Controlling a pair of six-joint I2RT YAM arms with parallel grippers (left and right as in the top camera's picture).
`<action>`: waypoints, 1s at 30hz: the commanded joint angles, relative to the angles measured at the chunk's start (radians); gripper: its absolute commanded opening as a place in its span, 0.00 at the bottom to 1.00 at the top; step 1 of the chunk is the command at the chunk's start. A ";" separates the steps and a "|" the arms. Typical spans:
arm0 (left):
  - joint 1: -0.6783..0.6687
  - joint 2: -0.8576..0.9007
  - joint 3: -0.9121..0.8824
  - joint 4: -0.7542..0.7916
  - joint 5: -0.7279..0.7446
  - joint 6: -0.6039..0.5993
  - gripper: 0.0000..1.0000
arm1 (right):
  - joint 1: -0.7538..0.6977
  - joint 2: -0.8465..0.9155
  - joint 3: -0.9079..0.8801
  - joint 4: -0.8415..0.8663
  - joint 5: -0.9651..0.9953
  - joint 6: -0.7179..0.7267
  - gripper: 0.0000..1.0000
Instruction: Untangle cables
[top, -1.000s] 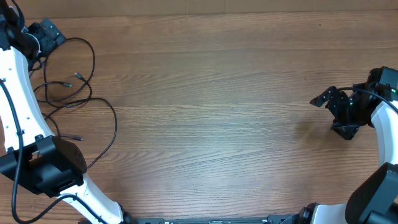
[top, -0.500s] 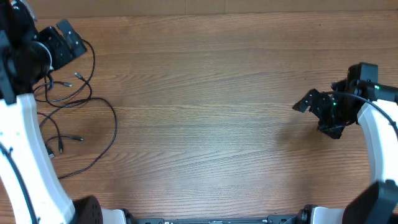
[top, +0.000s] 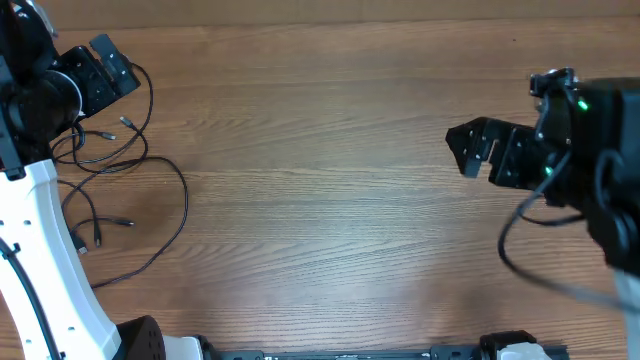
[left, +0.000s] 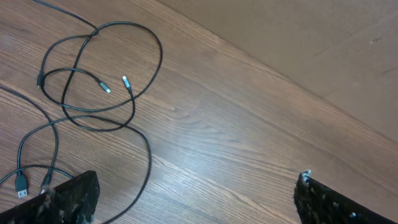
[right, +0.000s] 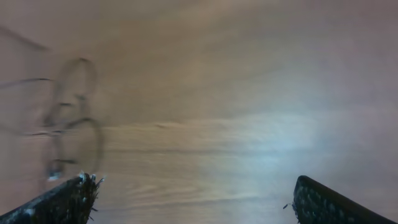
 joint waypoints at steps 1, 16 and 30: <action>0.000 -0.002 0.001 0.000 0.004 0.015 0.99 | 0.022 -0.040 0.020 0.001 -0.040 -0.003 1.00; 0.000 -0.002 0.001 0.000 0.004 0.015 1.00 | 0.020 -0.071 -0.005 -0.004 0.135 -0.007 1.00; 0.000 -0.002 0.001 0.000 0.004 0.015 1.00 | -0.037 -0.507 -0.636 0.742 0.225 -0.006 1.00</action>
